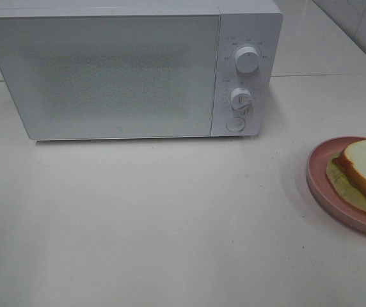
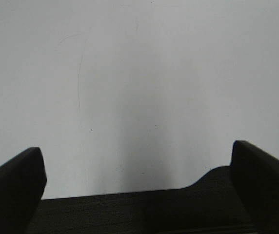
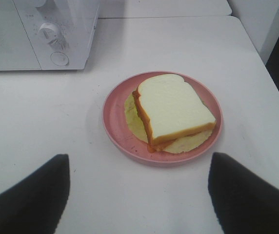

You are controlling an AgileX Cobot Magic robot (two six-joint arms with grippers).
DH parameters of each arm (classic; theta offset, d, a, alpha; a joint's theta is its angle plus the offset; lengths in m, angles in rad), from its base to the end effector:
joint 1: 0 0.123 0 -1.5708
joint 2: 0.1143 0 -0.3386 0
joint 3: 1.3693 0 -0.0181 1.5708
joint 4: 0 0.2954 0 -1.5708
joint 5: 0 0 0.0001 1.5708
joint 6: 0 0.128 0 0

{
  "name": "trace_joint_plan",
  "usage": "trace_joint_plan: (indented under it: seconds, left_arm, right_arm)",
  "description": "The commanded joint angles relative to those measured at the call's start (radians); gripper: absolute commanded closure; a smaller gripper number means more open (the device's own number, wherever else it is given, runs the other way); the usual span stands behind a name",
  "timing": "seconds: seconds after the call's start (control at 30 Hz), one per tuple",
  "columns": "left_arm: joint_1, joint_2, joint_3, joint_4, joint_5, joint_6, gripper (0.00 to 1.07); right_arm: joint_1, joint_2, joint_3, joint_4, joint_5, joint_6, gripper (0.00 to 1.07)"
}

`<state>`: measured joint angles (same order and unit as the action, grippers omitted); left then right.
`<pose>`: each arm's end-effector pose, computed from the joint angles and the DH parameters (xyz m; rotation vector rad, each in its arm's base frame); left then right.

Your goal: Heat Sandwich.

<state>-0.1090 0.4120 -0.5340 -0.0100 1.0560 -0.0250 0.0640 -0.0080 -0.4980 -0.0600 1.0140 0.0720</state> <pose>0.0766 -0.0095 0.2762 0.0996 2.4168 -0.0741 0.0152 -0.0056 0.2868 0.0093 1.9902 0.0166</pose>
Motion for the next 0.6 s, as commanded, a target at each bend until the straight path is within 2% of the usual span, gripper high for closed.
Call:
trace_joint_plan:
  seconds: [0.03, 0.1, 0.17, 0.6]
  left_arm:
    - [0.005, -0.03, 0.019, -0.034, 0.014, 0.007, 0.1]
    - [0.005, -0.071, 0.019, -0.064, 0.014, 0.039, 0.1]
    - [0.005, -0.087, 0.019, -0.072, 0.014, 0.048, 0.1]
    - [0.005, -0.269, 0.019, -0.091, 0.013, 0.047, 0.1]
  right_arm:
    - [-0.004, -0.024, 0.003, -0.002, -0.016, -0.006, 0.31]
    - [-0.004, -0.024, 0.003, -0.002, -0.016, -0.006, 0.31]
    - [-0.004, -0.024, 0.003, -0.002, -0.016, -0.006, 0.31]
    - [-0.004, -0.024, 0.003, -0.003, -0.016, -0.003, 0.31]
